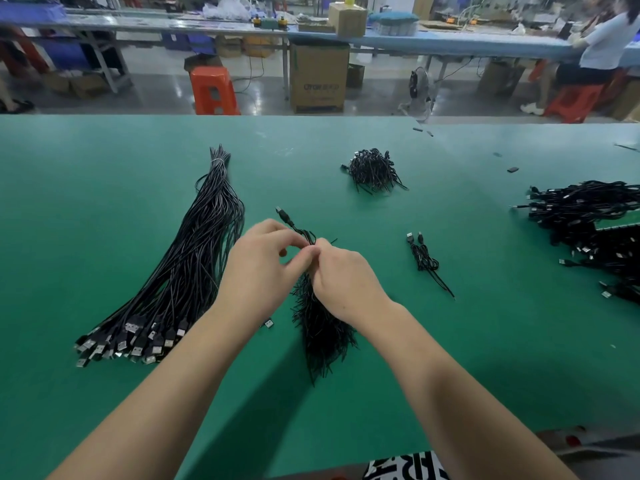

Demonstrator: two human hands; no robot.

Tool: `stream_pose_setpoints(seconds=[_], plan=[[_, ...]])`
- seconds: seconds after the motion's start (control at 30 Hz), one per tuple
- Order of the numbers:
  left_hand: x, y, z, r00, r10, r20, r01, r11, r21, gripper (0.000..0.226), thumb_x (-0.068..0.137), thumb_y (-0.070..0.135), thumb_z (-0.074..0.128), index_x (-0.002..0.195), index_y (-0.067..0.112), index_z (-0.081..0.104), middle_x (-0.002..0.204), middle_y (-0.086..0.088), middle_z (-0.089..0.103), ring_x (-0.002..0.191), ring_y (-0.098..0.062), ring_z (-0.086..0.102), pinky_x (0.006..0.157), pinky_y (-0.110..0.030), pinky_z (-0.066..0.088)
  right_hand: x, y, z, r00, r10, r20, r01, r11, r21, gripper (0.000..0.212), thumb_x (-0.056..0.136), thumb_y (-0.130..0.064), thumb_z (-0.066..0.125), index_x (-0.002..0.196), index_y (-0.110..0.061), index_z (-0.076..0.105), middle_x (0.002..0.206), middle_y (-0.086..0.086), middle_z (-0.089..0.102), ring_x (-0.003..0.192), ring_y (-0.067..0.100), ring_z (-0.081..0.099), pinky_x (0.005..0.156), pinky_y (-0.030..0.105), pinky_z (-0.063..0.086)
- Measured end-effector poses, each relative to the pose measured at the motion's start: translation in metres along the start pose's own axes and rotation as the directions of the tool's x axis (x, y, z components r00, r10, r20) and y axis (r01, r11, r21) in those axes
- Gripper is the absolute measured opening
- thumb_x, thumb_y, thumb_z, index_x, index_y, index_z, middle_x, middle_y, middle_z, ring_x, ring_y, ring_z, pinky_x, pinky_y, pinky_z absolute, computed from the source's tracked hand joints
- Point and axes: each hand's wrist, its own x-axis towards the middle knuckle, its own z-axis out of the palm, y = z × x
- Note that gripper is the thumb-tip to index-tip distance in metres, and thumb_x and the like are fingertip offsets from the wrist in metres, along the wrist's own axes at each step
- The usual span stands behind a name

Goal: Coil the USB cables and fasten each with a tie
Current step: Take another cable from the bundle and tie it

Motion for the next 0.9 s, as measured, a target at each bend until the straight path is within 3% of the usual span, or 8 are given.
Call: stream_pose_setpoints(seconds=[0.07,0.2,0.33,0.47,0.6,0.7,0.8,0.9], plan=[[-0.002,0.000,0.002,1.000,-0.011,0.011,0.011,1.000,-0.023,0.006,0.087,0.028,0.074,0.091,0.024,0.078,0.090,0.010,0.066,0.076,-0.009,0.060,0.074,-0.029,0.049,0.001,-0.001,0.004,0.999,-0.013,-0.029,0.011,0.997,-0.075,0.012,0.103,-0.014,0.040,0.092,-0.012,0.044,0.073,0.007,0.051,0.062,0.032,0.052,0.057,0.036,0.030],[-0.006,-0.002,0.009,1.000,-0.023,0.003,0.023,1.000,0.014,0.007,0.089,0.019,0.072,0.094,0.022,0.076,0.091,0.008,0.069,0.078,-0.015,0.063,0.075,-0.036,0.053,0.000,-0.002,0.013,0.999,-0.012,-0.048,0.001,0.973,-0.232,0.006,0.100,-0.014,0.045,0.098,-0.012,0.050,0.083,0.006,0.066,0.072,0.029,0.068,0.054,0.032,0.033],[-0.009,-0.002,0.014,0.999,-0.045,0.005,0.044,0.991,0.126,0.007,0.091,0.024,0.066,0.093,0.025,0.073,0.091,0.007,0.068,0.075,-0.018,0.059,0.072,-0.036,0.052,-0.003,-0.003,0.018,0.995,-0.005,-0.097,-0.017,0.975,-0.223,0.007,0.091,-0.007,0.060,0.090,-0.010,0.053,0.073,0.007,0.066,0.059,0.031,0.066,0.050,0.029,0.027],[-0.007,0.001,0.015,0.996,-0.086,0.037,0.077,0.978,0.192,0.005,0.089,0.027,0.063,0.088,0.026,0.067,0.089,0.008,0.066,0.077,-0.017,0.059,0.066,-0.032,0.046,-0.005,-0.001,0.020,0.998,-0.021,-0.060,0.007,0.974,-0.226,0.005,0.093,-0.009,0.053,0.097,-0.011,0.050,0.086,0.006,0.065,0.071,0.031,0.066,0.054,0.033,0.028],[-0.003,-0.002,0.014,0.995,-0.069,0.071,0.056,0.982,0.181,0.004,0.087,0.026,0.064,0.084,0.022,0.063,0.085,0.007,0.062,0.072,-0.018,0.054,0.066,-0.036,0.047,-0.004,0.001,0.018,1.000,-0.010,-0.015,0.008,0.995,-0.101,0.005,0.096,-0.013,0.049,0.099,-0.013,0.045,0.093,0.005,0.059,0.078,0.033,0.059,0.060,0.035,0.030],[-0.003,-0.009,0.011,0.995,-0.032,0.097,0.017,0.989,0.145,0.004,0.086,0.023,0.065,0.086,0.019,0.064,0.084,0.006,0.063,0.067,-0.017,0.048,0.065,-0.037,0.046,-0.001,0.006,0.007,0.983,0.007,0.185,-0.045,0.978,0.206,0.011,0.088,-0.016,0.052,0.093,-0.015,0.042,0.084,-0.001,0.053,0.073,0.023,0.051,0.064,0.036,0.037],[-0.004,-0.014,0.009,0.994,0.021,0.104,-0.031,0.995,0.091,0.004,0.086,0.021,0.066,0.087,0.018,0.063,0.083,0.009,0.062,0.064,-0.004,0.047,0.063,-0.030,0.038,0.004,0.009,-0.011,0.932,0.030,0.362,-0.284,0.682,0.674,0.010,0.082,-0.020,0.053,0.090,-0.021,0.059,0.079,-0.001,0.060,0.071,0.013,0.057,0.068,0.030,0.051],[-0.004,-0.015,0.007,0.993,0.069,0.097,-0.075,0.996,0.052,0.004,0.087,0.019,0.066,0.086,0.018,0.063,0.081,0.010,0.060,0.070,0.008,0.049,0.060,-0.018,0.032,0.006,0.013,-0.019,0.915,0.051,0.401,-0.386,0.409,0.827,0.022,0.100,-0.026,0.055,0.087,-0.016,0.070,0.076,-0.001,0.067,0.068,0.011,0.064,0.066,0.024,0.053]])
